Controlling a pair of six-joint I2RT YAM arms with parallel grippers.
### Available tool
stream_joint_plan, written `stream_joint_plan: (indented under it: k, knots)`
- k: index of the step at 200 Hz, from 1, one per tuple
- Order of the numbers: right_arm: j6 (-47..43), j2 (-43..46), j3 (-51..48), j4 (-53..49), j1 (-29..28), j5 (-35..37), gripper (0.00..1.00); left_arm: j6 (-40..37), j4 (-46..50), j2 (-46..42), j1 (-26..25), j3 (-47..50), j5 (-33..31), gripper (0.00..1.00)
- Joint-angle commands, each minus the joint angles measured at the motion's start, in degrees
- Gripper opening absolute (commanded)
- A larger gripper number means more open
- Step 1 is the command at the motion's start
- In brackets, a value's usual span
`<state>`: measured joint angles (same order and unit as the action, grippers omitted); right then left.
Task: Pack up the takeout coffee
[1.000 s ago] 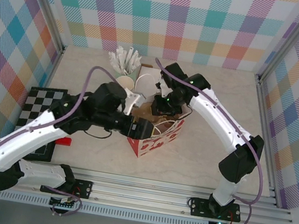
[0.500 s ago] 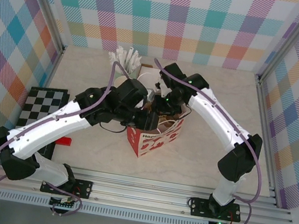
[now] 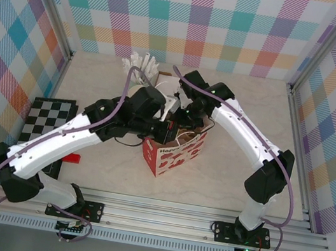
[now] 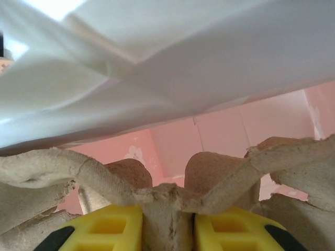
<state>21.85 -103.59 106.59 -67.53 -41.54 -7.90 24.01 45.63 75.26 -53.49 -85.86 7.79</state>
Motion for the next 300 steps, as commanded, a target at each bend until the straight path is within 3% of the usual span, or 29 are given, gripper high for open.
stream_joint_plan:
  k: [1, 31, 50, 66, 73, 78, 84, 101, 128, 137, 146, 167, 182, 232, 254, 300]
  knots:
    - [0.58, -2.11, 0.99, -1.92, -0.43, -1.59, 0.25, -11.84, -11.10, -6.12, -0.56, 5.72, 10.03, 0.00]
    - [1.57, -3.35, 2.25, -4.43, -0.40, -1.25, 0.25, -23.78, -13.23, -8.79, -0.65, 9.70, 18.18, 0.00]
    - [2.05, -4.13, 3.44, -6.02, -0.43, -1.18, 0.25, -29.16, -9.73, -7.68, -0.84, 8.68, 19.78, 0.02]
    - [2.40, -4.69, 4.50, -7.28, -0.47, -1.64, 0.25, -32.96, -6.74, -6.53, -1.88, 7.57, 17.46, 0.07]
    - [2.65, -4.69, 4.54, -7.61, -0.47, -1.71, 0.25, -34.09, -5.82, -5.97, -2.54, 7.08, 15.58, 0.19]
    - [2.76, -4.48, 4.45, -7.70, -0.47, -1.61, 0.24, -34.64, -5.25, -5.51, -2.83, 6.72, 14.32, 0.39]
    - [2.85, -4.22, 4.25, -7.71, -0.47, -1.59, 0.24, -35.30, -4.23, -5.11, -3.00, 6.13, 13.42, 0.54]
    - [3.02, -3.09, 3.48, -7.41, -0.47, -1.33, 0.24, -36.47, -3.37, -6.09, -3.06, 5.22, 13.38, 0.71]
    - [3.37, -1.40, 2.20, -5.55, -0.50, -1.59, 0.24, -33.51, -11.38, -13.48, -2.78, 10.53, 13.16, 0.94]
    - [3.38, -1.04, 1.77, -5.10, -0.47, -1.58, 0.24, -31.51, -13.47, -15.65, -2.58, 12.25, 10.81, 0.95]
    - [3.38, -0.84, 1.53, -4.79, -0.47, -1.50, 0.24, -28.51, -14.34, -17.31, -2.49, 13.38, 3.80, 1.00]
    - [3.25, -0.56, 1.06, -4.43, -0.47, -1.50, 0.24, -22.47, -7.63, -16.21, -2.32, 11.07, -11.13, 1.00]
    - [3.20, -0.65, 1.15, -4.28, -0.47, -1.59, 0.24, -19.30, 0.77, -11.51, -2.32, 5.51, -13.56, 1.00]
    - [3.13, -0.82, 1.25, -3.61, -0.47, -1.41, 0.23, -4.88, 13.82, 1.25, -2.32, -6.91, -11.24, 0.98]
    - [2.77, -1.00, 1.33, -3.58, -0.56, -1.50, 0.23, -1.20, 12.18, 0.95, -1.26, -6.33, -10.75, 0.98]
    - [2.42, -0.53, 0.83, -3.21, -0.65, -1.23, 0.23, 5.11, 2.75, -2.09, 4.80, -0.93, 4.41, 0.90]
